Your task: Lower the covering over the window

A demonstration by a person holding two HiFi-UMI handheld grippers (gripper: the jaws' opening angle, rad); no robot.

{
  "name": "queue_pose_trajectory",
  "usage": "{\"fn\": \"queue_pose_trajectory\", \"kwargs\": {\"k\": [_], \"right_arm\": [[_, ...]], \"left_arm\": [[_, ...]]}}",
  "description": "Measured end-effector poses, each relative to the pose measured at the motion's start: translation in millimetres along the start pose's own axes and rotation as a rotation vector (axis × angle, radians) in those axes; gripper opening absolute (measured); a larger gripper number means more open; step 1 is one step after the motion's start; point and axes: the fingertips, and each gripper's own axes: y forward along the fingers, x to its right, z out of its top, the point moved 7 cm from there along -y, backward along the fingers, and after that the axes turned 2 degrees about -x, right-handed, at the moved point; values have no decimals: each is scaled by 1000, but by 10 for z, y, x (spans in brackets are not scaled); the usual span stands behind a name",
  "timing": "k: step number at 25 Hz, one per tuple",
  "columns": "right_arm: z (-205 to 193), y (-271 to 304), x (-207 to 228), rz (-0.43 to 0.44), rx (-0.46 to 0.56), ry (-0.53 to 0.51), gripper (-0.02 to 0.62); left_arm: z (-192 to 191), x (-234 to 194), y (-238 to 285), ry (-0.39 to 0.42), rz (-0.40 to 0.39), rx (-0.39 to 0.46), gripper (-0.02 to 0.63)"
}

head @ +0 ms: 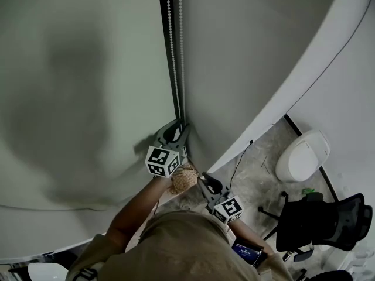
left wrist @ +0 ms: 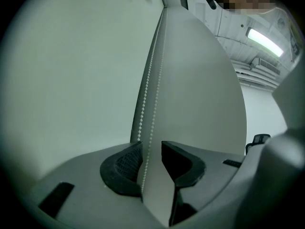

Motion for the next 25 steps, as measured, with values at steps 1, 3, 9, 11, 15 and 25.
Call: {"fn": "queue_pose_trajectory", "kwargs": {"k": [1, 3, 9, 11, 15, 25], "right_arm": [[-7, -2, 17, -4, -15, 5, 72], [25, -2, 50, -11, -20, 2, 72], [67, 21, 111, -16, -14, -13, 72], [104, 43, 103, -6, 3, -13, 71], [121, 10, 53, -6, 7, -25, 72], [103, -72, -52, -10, 38, -55, 72]], "left_arm": [[6, -7, 21, 4, -3, -1, 121], [19, -20, 71, 5, -7, 5, 123], [49, -71, 154, 14, -24, 33, 123], [60, -92, 164, 18, -30, 38, 123], [87, -59, 110, 23, -28, 46, 122], [105, -77, 134, 50, -45, 42, 59]]}}
